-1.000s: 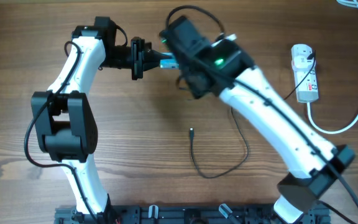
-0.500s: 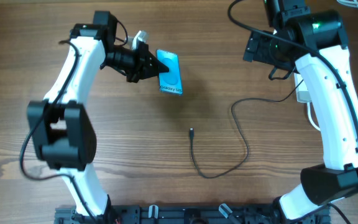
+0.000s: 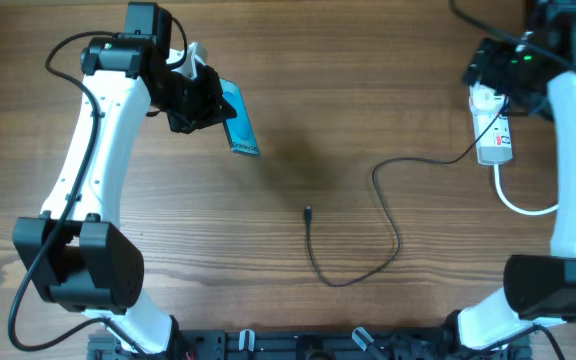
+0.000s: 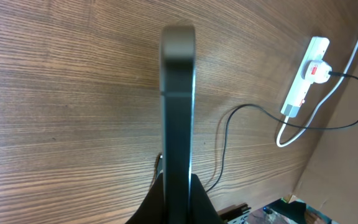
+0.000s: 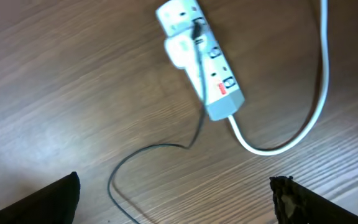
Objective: Plug charger to phone and switch on socket
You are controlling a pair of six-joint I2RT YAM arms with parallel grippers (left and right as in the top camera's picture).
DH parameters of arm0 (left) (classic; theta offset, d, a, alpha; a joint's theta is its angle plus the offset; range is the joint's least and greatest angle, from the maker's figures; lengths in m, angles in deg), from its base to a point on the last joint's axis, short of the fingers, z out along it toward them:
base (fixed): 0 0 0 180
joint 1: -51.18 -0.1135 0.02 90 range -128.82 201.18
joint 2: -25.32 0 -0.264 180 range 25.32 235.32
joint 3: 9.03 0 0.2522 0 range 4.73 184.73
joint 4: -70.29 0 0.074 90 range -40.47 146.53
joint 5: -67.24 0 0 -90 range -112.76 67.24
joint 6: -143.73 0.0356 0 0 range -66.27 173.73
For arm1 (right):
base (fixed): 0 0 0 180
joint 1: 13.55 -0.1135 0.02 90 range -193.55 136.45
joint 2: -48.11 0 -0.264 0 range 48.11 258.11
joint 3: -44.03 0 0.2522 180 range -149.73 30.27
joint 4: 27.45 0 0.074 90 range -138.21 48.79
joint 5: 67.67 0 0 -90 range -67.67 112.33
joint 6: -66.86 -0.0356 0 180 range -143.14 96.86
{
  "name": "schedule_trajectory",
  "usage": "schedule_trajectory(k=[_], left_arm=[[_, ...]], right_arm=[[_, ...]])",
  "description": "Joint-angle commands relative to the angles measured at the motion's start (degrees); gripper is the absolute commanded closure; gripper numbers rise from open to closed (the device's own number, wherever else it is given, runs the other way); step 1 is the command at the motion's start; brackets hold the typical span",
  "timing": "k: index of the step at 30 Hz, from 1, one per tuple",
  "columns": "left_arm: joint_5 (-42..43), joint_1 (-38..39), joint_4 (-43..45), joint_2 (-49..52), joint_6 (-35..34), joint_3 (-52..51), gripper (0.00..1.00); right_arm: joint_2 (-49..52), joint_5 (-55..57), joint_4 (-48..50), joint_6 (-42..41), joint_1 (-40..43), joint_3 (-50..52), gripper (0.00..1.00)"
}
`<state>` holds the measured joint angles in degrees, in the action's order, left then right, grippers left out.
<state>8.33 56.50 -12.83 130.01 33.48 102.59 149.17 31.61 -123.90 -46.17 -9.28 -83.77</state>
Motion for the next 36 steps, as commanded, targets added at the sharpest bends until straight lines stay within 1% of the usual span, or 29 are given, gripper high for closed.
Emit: schedule_trajectory(k=[1,3,5,7,10,13,15,17,20,21,27,30,35,36], left_arm=[[0.33,2.45,2.40,-0.66,3.32,0.39,0.96],[0.31,5.46,4.74,-0.66,5.09,0.39,0.96],[0.28,8.44,6.64,-0.66,5.07,0.39,0.96],[-0.20,9.97,7.43,-0.66,5.05,0.39,0.96],[-3.82,11.26,7.43,-0.66,5.03,0.39,0.96],[-4.92,11.41,7.21,-0.63,5.01,0.39,0.96],[-6.78,11.41,6.56,-0.63,4.83,0.37,0.96],[-7.21,11.41,5.75,-0.63,4.85,0.37,0.96],[-7.21,11.41,5.53,-0.63,4.83,0.37,0.96],[-7.21,11.41,5.53,-0.63,4.85,0.37,0.96],[-7.21,11.41,5.77,-0.63,4.85,0.37,0.96],[-7.19,11.41,5.73,-0.63,4.85,0.37,0.96],[-7.19,11.41,5.75,-0.63,4.85,0.39,0.96],[-7.19,11.41,5.75,-0.63,4.83,0.37,0.96]], right_arm=[[0.87,-2.99,-0.09,0.48,3.91,-0.59,0.00],[0.87,-2.97,-0.55,0.55,4.66,-0.59,0.00],[0.87,-2.86,0.11,2.80,4.66,-0.59,0.00],[1.16,-2.43,0.59,3.48,4.66,-0.59,0.00],[2.56,-1.90,-0.66,3.39,4.66,-0.59,0.00],[4.96,-4.50,-2.60,3.58,4.66,-0.59,0.00],[6.73,-4.35,-3.54,3.56,4.66,-0.59,0.00],[7.93,-4.22,-3.17,3.30,4.85,-0.59,0.00],[8.70,-2.34,-1.95,0.61,5.99,-0.59,0.00],[9.07,-0.11,-1.64,-1.57,6.73,-0.59,0.00],[9.66,0.09,1.25,-1.46,11.80,-0.59,0.00],[10.67,0.33,1.73,-4.63,13.14,-0.59,0.01],[13.92,2.08,3.61,-4.63,16.81,-0.59,0.00],[14.75,3.85,3.85,-6.38,18.05,-0.59,0.00]])
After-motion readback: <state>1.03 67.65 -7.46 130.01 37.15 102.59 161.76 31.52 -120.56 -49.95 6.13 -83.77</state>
